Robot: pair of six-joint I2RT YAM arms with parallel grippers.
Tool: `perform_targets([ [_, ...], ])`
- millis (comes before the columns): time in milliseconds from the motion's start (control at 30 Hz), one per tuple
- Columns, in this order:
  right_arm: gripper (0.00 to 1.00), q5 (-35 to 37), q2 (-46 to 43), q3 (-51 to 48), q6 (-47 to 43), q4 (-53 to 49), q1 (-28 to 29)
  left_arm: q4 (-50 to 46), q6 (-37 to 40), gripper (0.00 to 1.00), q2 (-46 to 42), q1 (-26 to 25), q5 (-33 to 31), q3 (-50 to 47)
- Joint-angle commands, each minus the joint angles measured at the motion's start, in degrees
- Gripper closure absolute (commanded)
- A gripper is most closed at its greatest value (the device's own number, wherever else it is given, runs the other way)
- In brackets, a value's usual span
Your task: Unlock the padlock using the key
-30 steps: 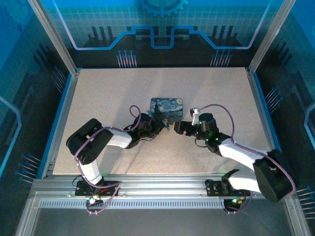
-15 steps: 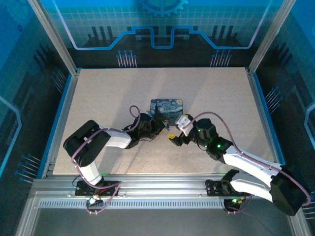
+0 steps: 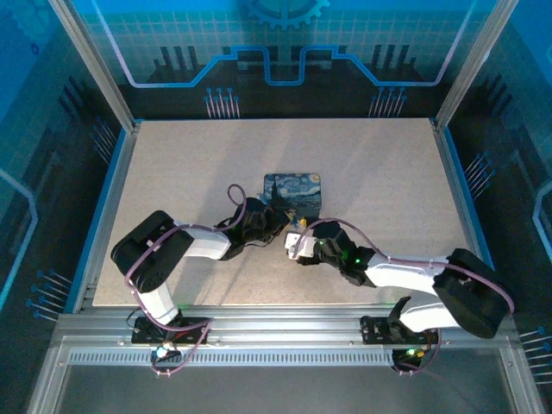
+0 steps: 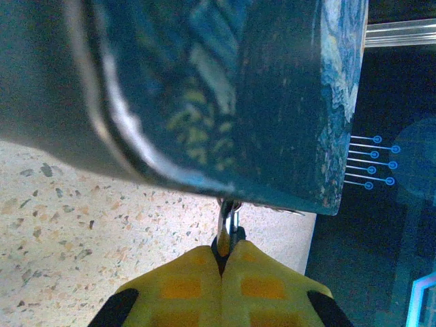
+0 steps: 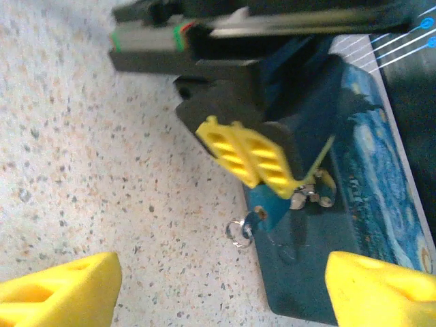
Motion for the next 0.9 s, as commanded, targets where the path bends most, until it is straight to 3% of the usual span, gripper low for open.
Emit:
perform_targets([
  [0, 0.27, 3.99, 3.19, 2.93, -3.48, 4.35, 1.22, 1.19, 0.19, 1.0, -1.64, -0.34, -0.55, 1.63],
  [167, 0.31, 2.86, 6.76, 3.67, -3.61, 7.62, 0.13, 1.47, 0.07, 1.0, -1.55, -0.3, -0.66, 1.62],
  [867, 0.64, 1.63, 11.12, 4.37, -2.54, 11.24, -2.34, 1.65, 0.01, 1.0, -1.56, -0.32, -0.75, 1.55],
])
